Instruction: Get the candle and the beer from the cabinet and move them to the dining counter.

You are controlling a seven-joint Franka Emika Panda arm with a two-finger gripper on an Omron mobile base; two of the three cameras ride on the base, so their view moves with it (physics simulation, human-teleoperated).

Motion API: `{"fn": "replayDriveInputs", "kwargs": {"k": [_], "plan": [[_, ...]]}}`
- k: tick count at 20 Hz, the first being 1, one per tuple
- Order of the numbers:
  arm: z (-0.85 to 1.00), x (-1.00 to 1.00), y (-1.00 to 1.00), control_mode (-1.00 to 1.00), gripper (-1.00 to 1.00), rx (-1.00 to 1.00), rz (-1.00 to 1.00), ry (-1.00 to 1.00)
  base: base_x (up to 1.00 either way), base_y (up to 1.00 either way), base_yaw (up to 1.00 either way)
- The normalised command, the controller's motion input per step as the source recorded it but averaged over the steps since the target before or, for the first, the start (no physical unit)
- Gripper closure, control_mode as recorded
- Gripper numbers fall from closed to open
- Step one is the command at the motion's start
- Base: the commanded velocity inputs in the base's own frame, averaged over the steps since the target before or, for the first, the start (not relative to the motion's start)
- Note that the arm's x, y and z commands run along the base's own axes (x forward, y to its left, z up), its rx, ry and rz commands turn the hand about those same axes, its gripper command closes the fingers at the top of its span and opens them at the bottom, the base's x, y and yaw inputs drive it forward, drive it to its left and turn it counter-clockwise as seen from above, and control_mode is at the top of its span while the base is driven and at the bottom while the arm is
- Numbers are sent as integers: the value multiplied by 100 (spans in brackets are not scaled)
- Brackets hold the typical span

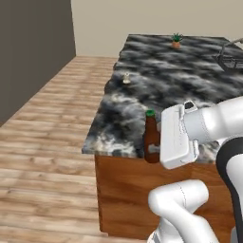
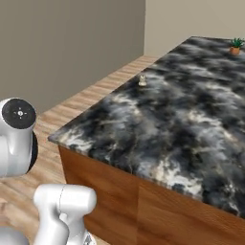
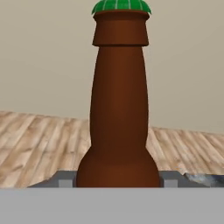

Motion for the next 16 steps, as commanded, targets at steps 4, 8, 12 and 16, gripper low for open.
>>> {"fn": "replayDriveInputs", "kwargs": {"k": [4, 8, 12, 16], "plan": [[0, 0, 0, 100, 100, 0, 0, 0, 82, 100, 0], [0, 0, 0, 100, 100, 0, 0, 0, 85, 100, -2], [0, 0, 0, 100, 100, 0, 0, 0, 88, 100, -5], [0, 0, 0, 100, 100, 0, 0, 0, 95, 100, -12]]}}
